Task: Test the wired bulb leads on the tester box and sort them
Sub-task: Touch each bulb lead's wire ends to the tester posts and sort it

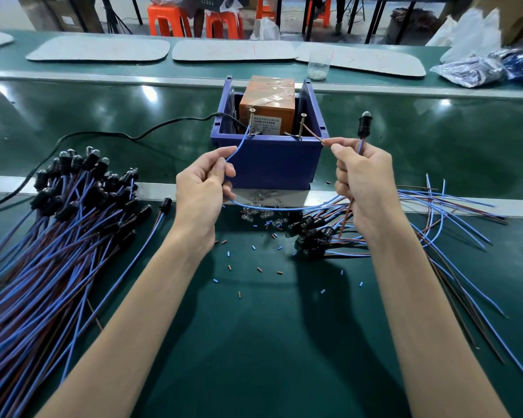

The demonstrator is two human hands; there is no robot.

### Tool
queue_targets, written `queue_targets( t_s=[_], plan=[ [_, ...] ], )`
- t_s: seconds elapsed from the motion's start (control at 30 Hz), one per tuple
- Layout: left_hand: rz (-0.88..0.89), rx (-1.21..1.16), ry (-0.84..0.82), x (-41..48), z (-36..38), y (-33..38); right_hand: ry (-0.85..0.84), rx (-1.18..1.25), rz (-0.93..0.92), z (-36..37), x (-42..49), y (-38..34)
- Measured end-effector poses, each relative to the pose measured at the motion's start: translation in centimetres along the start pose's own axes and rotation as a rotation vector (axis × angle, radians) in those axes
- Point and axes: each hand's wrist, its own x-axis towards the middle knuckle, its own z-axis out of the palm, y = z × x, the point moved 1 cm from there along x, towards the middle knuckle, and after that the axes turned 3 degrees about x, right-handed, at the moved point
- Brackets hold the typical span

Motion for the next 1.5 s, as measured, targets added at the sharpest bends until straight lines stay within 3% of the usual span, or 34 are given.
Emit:
queue_targets(
  t_s=[1.5],
  plan=[
    [-0.035, 0.043, -0.042, 0.29, -0.14, -0.34, -0.016, 0.023, 0.021, -0.36, 0.41, 0.2]
  ],
)
